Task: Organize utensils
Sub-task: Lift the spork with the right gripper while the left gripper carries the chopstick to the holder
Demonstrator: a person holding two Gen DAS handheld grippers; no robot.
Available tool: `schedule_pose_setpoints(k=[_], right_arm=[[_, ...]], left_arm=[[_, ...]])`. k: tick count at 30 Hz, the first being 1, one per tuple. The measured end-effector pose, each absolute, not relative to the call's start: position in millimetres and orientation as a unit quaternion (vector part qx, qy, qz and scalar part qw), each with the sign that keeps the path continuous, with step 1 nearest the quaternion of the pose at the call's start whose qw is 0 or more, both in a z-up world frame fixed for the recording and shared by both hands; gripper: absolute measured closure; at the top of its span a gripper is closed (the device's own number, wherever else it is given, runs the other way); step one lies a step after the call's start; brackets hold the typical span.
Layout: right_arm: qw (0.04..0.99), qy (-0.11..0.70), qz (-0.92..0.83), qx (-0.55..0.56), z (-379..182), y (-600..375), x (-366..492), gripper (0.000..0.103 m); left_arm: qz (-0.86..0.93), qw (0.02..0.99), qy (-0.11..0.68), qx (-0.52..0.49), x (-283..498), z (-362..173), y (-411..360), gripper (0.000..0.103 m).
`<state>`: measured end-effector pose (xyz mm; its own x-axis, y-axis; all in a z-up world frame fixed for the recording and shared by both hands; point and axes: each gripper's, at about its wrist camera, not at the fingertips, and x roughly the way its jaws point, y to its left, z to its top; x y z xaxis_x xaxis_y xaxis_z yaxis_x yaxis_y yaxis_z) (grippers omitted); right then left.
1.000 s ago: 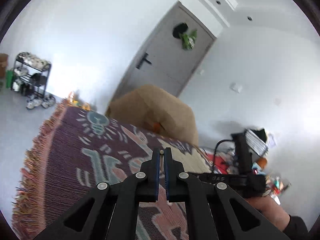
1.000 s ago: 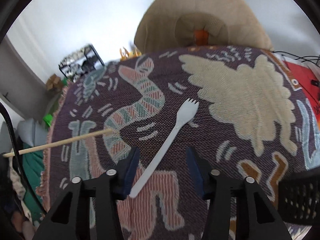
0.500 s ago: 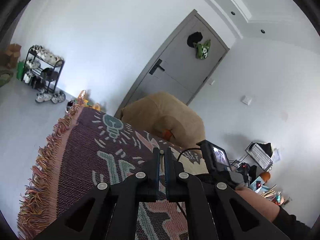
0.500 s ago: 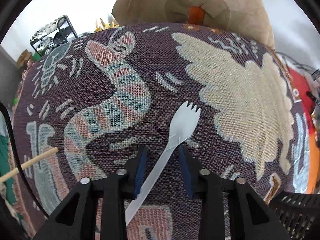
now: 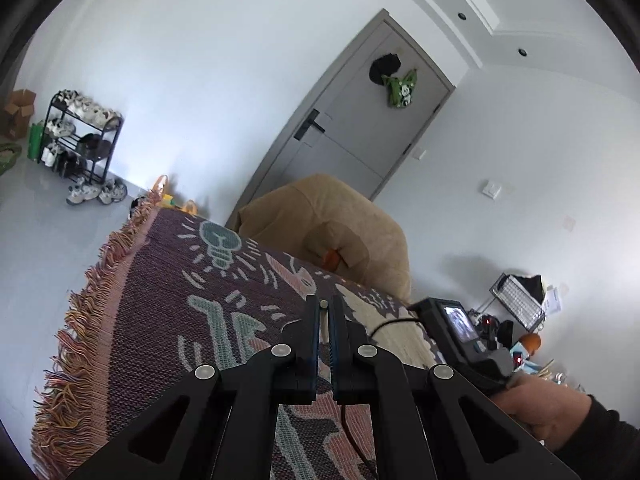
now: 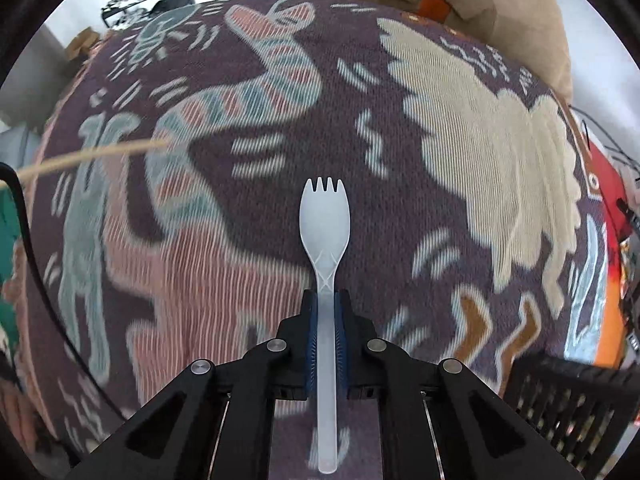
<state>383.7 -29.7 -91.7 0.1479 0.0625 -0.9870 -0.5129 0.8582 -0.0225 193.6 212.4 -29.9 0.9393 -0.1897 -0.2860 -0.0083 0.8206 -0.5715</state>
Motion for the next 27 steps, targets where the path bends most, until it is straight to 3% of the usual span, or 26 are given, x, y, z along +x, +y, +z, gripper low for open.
schedule_pose_setpoints(k=[9, 18, 22, 27], right_arm=[[0.687, 0.649, 0.246, -0.214, -96.0, -63.8, 328.0, 0.093], [0.662, 0.663, 0.251, -0.244, -98.0, -59.0, 327.2, 0.093], [0.679, 0.635, 0.265, -0.256, -92.1, -52.9, 315.7, 0.093], [0.747, 0.569, 0.300, -0.167, -59.2, -84.3, 285.8, 0.094]], left_arm=[[-0.069, 0.945, 0.181, -0.264, 195.0, -18.7, 190.8, 0.099], [-0.066, 0.948, 0.202, -0.237, 195.4, -11.2, 173.1, 0.099], [-0.063, 0.952, 0.206, -0.220, 195.0, -2.7, 166.2, 0.099], [-0.065, 0.957, 0.206, -0.196, 191.6, 11.8, 153.3, 0.099]])
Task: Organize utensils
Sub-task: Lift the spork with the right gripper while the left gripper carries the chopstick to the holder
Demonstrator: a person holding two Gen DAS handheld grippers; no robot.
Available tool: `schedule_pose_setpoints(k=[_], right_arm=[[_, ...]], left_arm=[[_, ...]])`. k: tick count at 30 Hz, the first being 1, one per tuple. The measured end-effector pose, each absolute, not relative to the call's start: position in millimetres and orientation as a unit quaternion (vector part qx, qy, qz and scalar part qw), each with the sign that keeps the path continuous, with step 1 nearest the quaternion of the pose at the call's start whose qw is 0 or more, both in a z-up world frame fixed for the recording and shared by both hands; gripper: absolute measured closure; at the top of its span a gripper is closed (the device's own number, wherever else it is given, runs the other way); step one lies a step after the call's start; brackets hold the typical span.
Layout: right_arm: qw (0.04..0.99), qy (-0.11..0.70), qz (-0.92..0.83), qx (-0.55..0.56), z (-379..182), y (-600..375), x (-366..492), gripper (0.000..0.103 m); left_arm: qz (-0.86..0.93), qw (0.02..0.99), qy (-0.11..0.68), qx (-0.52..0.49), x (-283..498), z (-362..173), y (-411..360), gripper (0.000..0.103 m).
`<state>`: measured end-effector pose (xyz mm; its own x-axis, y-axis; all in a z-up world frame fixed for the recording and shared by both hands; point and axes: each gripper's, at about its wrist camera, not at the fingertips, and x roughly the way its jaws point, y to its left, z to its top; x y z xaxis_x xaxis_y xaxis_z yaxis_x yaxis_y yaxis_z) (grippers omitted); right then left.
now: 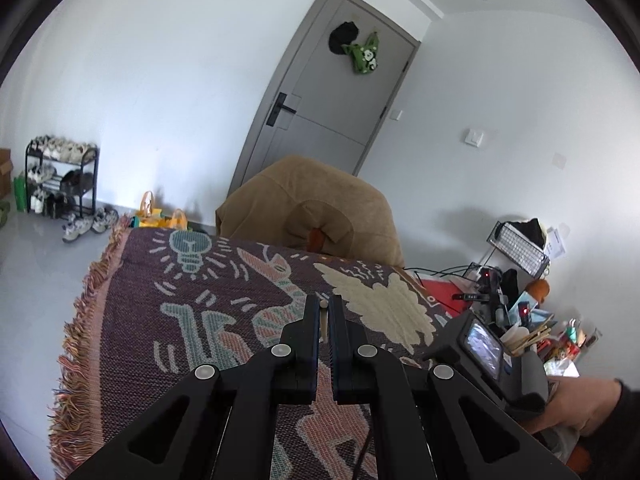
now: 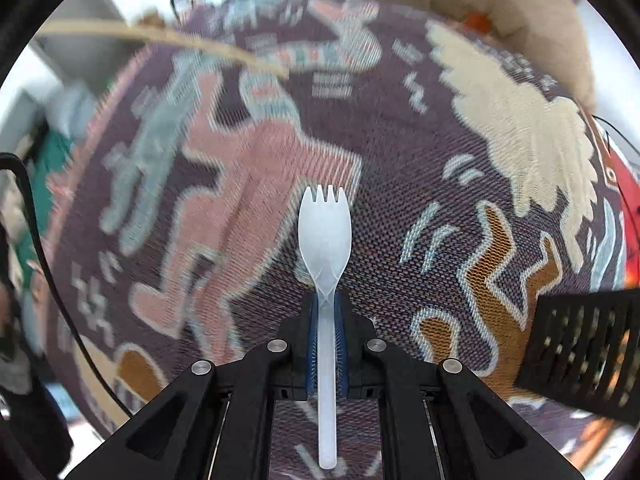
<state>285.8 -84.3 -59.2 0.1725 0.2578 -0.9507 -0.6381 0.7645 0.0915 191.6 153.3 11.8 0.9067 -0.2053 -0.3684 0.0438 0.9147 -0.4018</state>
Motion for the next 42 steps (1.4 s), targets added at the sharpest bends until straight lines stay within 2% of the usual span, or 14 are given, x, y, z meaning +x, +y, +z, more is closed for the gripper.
schedule_pose_setpoints(k=[7, 11, 19, 34, 42], right_arm=[[0.829, 0.457, 0.319, -0.042, -5.5, -168.5, 250.9, 0.094], [0.858, 0.399, 0.323, 0.008, 2.6, -184.2, 251.1, 0.094], [0.883, 0.324, 0.336, 0.044, 9.6, -199.6, 237.2, 0.094], [0.933, 0.140, 0.320, 0.090, 96.0, -278.6, 210.3, 0.094], [0.942, 0.099, 0.301, 0.109, 103.0, -302.1, 226.5, 0.094]], left_arm=[[-0.073, 0.963, 0.212, -0.149, 189.5, 31.2, 117.8, 0.099], [-0.079, 0.965, 0.213, -0.130, 187.5, 40.4, 94.9, 0.099], [-0.097, 0.967, 0.211, -0.103, 185.4, 62.4, 55.1, 0.099], [-0.157, 0.963, 0.210, -0.066, 191.0, 103.1, -8.5, 0.099], [-0.189, 0.955, 0.220, -0.067, 200.2, 107.6, -30.4, 0.099]])
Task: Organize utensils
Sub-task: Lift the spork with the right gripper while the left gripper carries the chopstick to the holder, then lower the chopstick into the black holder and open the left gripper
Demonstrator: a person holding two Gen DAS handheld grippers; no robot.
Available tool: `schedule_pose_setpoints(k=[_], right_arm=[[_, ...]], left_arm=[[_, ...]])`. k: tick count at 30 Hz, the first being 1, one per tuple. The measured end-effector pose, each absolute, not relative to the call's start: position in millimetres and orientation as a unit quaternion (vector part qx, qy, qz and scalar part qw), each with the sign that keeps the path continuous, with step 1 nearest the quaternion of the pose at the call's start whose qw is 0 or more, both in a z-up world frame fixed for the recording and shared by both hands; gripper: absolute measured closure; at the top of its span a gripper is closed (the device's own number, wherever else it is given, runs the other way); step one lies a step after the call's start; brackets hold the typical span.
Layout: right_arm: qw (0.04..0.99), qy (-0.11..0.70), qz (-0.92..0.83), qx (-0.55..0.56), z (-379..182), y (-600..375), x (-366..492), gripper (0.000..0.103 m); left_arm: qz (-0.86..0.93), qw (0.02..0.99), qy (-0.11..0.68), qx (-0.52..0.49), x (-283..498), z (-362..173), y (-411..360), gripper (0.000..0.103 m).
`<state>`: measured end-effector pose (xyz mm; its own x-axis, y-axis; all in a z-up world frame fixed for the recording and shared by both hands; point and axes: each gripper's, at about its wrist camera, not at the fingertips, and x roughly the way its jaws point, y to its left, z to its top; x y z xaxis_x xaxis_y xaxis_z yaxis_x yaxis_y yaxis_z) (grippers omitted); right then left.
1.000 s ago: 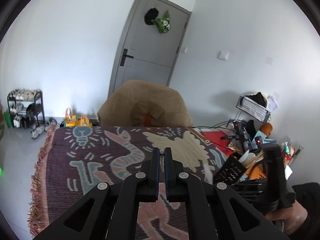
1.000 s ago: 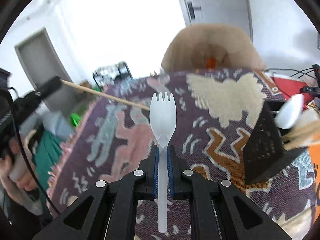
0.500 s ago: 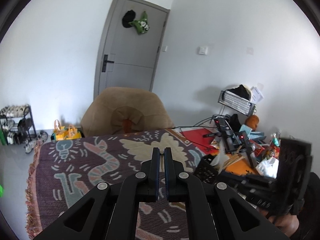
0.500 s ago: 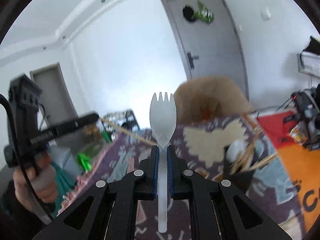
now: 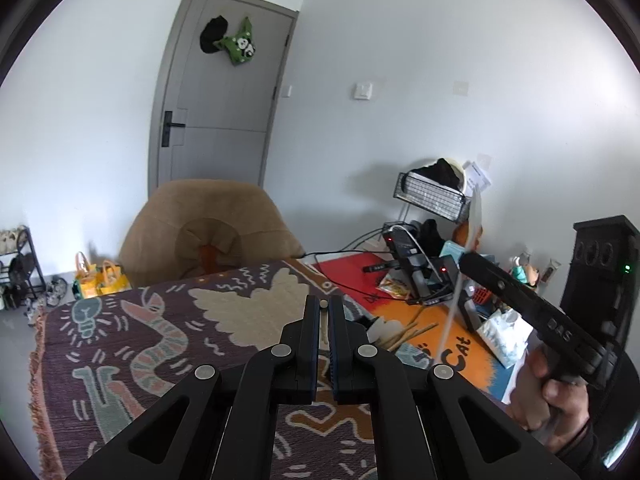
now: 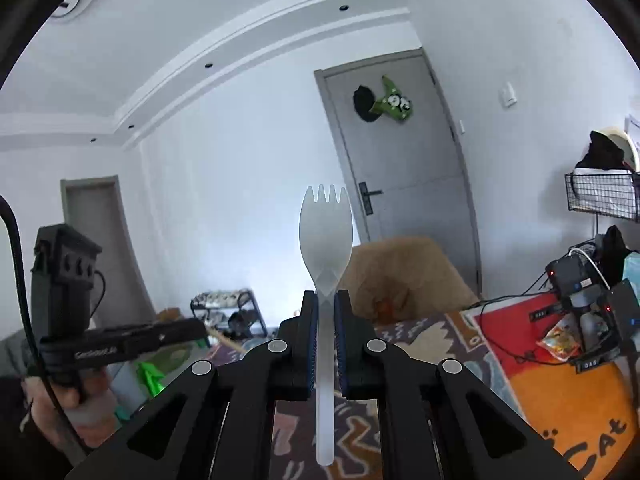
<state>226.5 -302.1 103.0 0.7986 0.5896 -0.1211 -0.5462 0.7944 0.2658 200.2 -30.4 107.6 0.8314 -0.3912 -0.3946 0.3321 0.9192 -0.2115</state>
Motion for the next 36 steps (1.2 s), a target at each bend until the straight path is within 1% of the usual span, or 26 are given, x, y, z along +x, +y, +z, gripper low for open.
schedule_pose_setpoints(k=[13, 26, 36], right_arm=[[0.948, 0.059, 0.280, 0.139, 116.9, -327.6, 250.7, 0.093], [0.952, 0.053, 0.270, 0.136, 110.7, -328.2, 252.9, 0.093], [0.955, 0.039, 0.247, 0.157, 95.6, -331.0, 246.0, 0.093]], left_arm=[[-0.231, 0.941, 0.237, -0.068, 216.7, 120.2, -48.0, 0.099], [-0.237, 0.933, 0.271, -0.008, 224.4, 131.5, -82.0, 0.099], [-0.226, 0.921, 0.315, 0.019, 262.6, 110.9, -110.7, 0.099]])
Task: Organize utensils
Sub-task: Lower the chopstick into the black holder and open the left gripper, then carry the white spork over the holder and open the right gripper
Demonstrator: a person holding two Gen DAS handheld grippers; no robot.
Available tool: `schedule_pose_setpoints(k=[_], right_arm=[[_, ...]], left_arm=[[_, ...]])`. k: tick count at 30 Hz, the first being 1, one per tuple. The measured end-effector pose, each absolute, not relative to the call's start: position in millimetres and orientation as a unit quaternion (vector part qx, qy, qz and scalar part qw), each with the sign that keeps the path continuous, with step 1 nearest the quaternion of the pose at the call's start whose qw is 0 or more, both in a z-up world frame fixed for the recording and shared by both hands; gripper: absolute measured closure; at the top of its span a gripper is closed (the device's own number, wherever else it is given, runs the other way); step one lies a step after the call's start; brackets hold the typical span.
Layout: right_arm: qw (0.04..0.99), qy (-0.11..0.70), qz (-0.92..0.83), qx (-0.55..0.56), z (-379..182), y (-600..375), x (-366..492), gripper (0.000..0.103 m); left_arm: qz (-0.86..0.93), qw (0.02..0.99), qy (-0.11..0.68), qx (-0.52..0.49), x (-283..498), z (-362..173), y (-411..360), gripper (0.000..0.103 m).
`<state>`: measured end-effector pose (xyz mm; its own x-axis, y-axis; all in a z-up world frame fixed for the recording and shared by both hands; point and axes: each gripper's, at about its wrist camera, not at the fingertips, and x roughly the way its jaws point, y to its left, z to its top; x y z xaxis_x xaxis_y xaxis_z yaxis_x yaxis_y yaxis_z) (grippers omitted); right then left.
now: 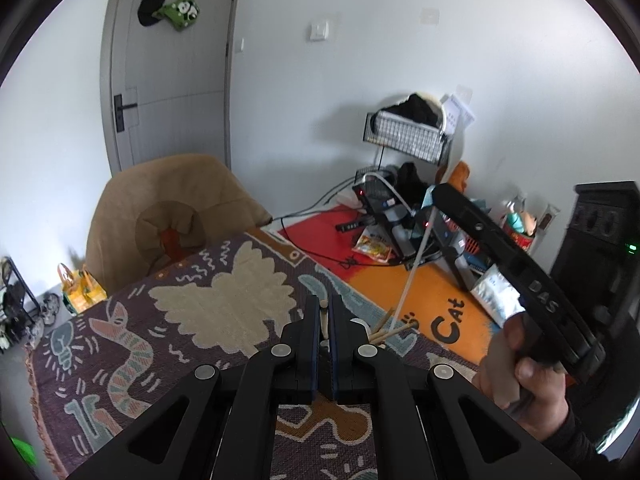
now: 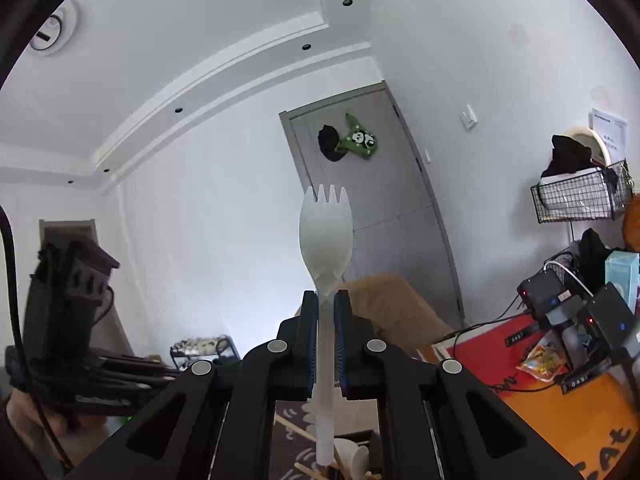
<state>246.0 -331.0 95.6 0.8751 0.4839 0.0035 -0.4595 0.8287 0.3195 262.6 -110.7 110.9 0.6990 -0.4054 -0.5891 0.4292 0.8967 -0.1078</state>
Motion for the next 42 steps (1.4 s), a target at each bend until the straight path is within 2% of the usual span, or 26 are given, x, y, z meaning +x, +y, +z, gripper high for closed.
schedule_pose_setpoints(k=[12, 15, 16, 17, 18, 19, 20, 21, 34, 42], right_arm=[[0.956, 0.039, 0.244, 0.160, 88.3, -337.3, 243.9, 0.093], [0.957, 0.040, 0.244, 0.153, 88.6, -334.9, 246.4, 0.093], [0.957, 0.041, 0.244, 0.152, 89.0, -333.9, 247.6, 0.093], [0.957, 0.041, 0.244, 0.151, 90.2, -332.9, 249.6, 0.093], [0.957, 0.041, 0.245, 0.151, 90.4, -332.0, 251.0, 0.093], [0.956, 0.042, 0.247, 0.152, 91.2, -331.0, 252.5, 0.093], [0.956, 0.041, 0.248, 0.153, 92.1, -329.8, 254.0, 0.093], [0.955, 0.040, 0.251, 0.151, 94.2, -326.8, 255.6, 0.093], [0.952, 0.031, 0.271, 0.139, 106.8, -302.2, 270.0, 0.093], [0.956, 0.056, 0.265, 0.112, 96.4, -288.0, 295.5, 0.093]], left_arm=[[-0.229, 0.915, 0.333, 0.000, 284.5, 87.4, -121.5, 0.099], [-0.247, 0.905, 0.345, -0.022, 287.0, 88.5, -118.1, 0.094], [-0.248, 0.905, 0.343, -0.025, 286.0, 89.6, -116.9, 0.086], [-0.247, 0.907, 0.339, -0.027, 284.3, 90.9, -115.3, 0.070], [-0.242, 0.912, 0.329, -0.029, 281.0, 93.3, -111.1, 0.062], [-0.236, 0.917, 0.321, -0.033, 278.3, 95.3, -107.0, 0.048], [-0.231, 0.921, 0.310, -0.041, 274.8, 97.5, -99.7, 0.040], [-0.228, 0.924, 0.304, -0.048, 272.9, 98.4, -93.9, 0.039], [-0.193, 0.928, 0.304, -0.093, 270.0, 89.4, -40.1, 0.037], [-0.183, 0.929, 0.302, -0.112, 266.2, 79.1, -16.6, 0.037]])
